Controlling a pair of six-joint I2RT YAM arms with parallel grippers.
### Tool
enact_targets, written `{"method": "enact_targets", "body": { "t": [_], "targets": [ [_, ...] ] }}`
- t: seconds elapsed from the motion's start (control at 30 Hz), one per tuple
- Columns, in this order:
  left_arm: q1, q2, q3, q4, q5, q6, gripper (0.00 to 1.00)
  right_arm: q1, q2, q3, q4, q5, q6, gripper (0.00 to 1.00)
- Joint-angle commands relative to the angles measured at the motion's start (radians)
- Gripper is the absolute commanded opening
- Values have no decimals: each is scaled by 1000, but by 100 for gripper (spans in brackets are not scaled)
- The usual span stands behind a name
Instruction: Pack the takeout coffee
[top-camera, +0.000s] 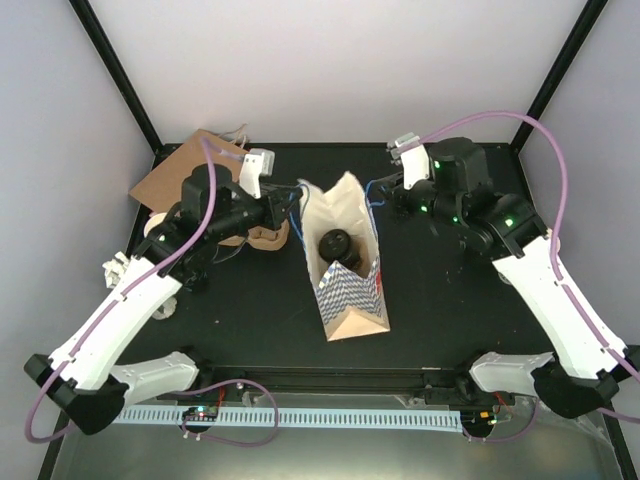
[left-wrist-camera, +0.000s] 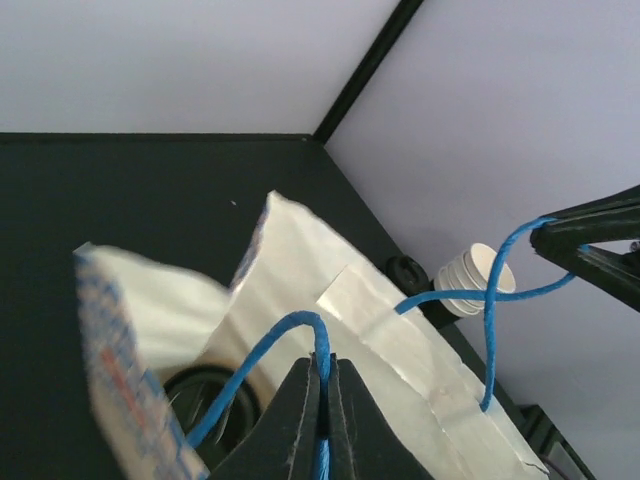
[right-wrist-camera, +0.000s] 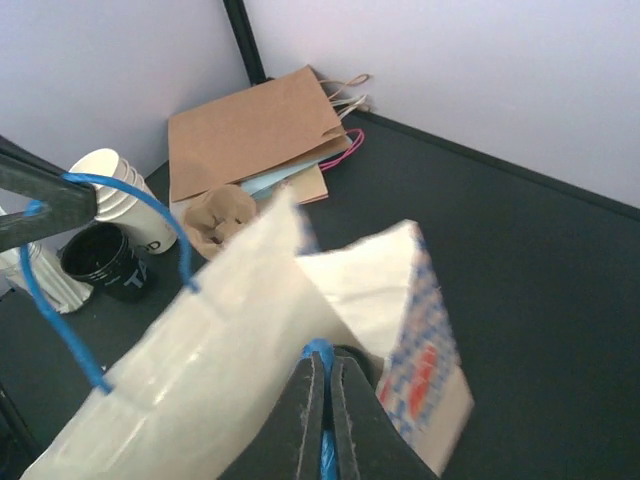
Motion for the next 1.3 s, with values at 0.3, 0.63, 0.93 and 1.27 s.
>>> {"method": "enact_targets", "body": {
  "t": [0.3,0.63,0.93,1.27],
  "targets": [
    [23,297,288,96,182,221,2,5,-71,-27,-50,62,-24,1],
    [60,582,600,-11,282,436,2,15,-69,-79,43,-97,-60,2],
    [96,728,742,64,343,433,1,19,-13,-57,116,77,-16,2],
    [96,864,860,139,364,422,16,17,35,-33,99,115,5,32]
  ]
}}
